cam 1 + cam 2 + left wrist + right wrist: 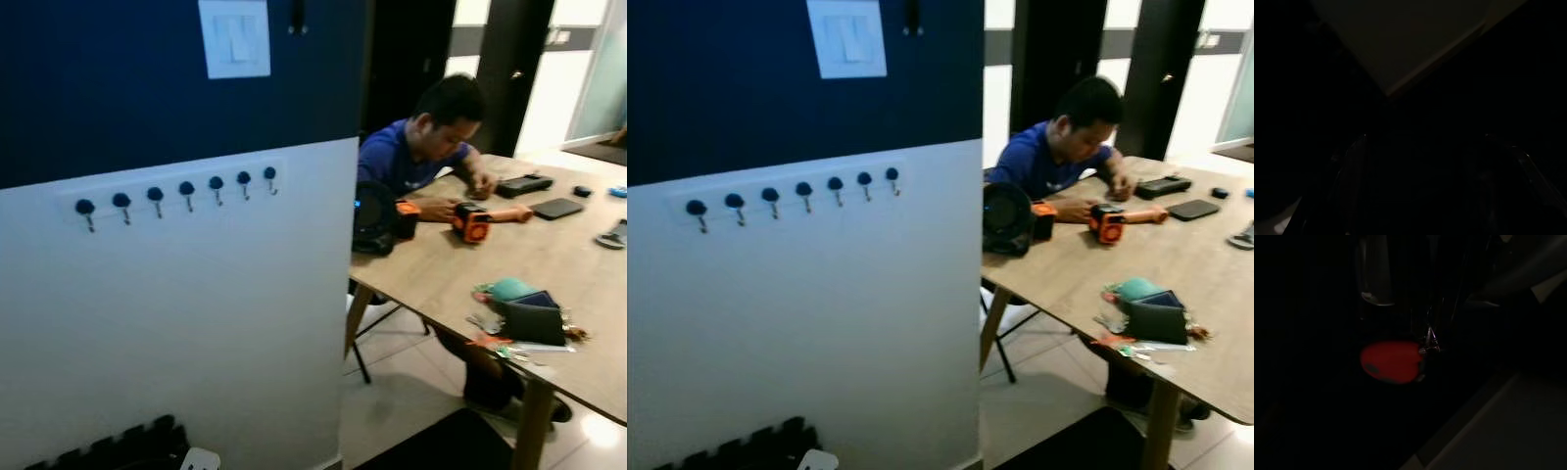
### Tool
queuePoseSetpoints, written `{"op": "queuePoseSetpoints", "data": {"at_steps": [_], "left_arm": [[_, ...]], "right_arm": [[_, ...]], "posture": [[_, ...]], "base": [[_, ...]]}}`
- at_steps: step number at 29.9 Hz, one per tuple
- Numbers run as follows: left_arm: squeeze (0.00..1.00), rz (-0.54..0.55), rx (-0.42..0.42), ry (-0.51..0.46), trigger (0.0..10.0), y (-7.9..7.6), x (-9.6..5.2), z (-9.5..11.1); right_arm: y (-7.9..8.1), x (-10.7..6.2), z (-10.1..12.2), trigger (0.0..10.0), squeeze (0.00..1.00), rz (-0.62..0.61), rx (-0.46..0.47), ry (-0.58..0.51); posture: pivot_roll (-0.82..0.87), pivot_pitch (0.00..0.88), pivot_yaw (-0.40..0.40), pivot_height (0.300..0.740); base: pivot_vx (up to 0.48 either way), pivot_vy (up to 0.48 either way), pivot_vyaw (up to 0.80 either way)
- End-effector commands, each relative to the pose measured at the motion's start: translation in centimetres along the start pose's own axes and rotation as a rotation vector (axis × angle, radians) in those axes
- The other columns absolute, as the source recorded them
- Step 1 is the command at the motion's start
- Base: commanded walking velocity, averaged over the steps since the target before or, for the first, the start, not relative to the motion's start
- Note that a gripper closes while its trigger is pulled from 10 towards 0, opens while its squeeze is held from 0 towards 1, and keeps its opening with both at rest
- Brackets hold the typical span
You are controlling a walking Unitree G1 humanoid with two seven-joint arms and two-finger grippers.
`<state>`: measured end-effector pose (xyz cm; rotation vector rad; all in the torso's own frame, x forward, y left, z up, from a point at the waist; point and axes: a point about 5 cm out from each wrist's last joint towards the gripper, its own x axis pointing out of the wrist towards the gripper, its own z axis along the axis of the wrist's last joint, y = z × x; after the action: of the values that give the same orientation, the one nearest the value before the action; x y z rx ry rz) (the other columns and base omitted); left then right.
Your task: Hang keys on a hook
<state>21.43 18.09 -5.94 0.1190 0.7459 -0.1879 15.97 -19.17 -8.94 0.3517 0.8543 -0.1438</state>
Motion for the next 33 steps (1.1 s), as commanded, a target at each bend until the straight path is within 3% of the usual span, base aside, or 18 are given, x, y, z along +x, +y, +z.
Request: {"op": "queuePoseSetpoints", "data": {"at_steps": [1, 33], "left_arm": [[0.0, 0.006, -0.013, 0.003, 10.0, 0.16, -0.02, -0.02], [0.0, 0.014, 0.033, 0.061, 10.0, 0.34, -0.11, -0.71]], "right_arm": [[0.18, 0.07, 0.07, 10.0, 0.0, 0.004, 0.001, 0.0], [0.8, 0.4, 0.86, 10.0, 0.0, 0.036, -0.004, -0.016]], "posture": [[0.07, 0.018, 0.015, 0.74], [0.07, 0.008, 0.011, 0.74]], "base": [[0.0, 0.0, 0.8], [0.0, 0.0, 0.8]]}}
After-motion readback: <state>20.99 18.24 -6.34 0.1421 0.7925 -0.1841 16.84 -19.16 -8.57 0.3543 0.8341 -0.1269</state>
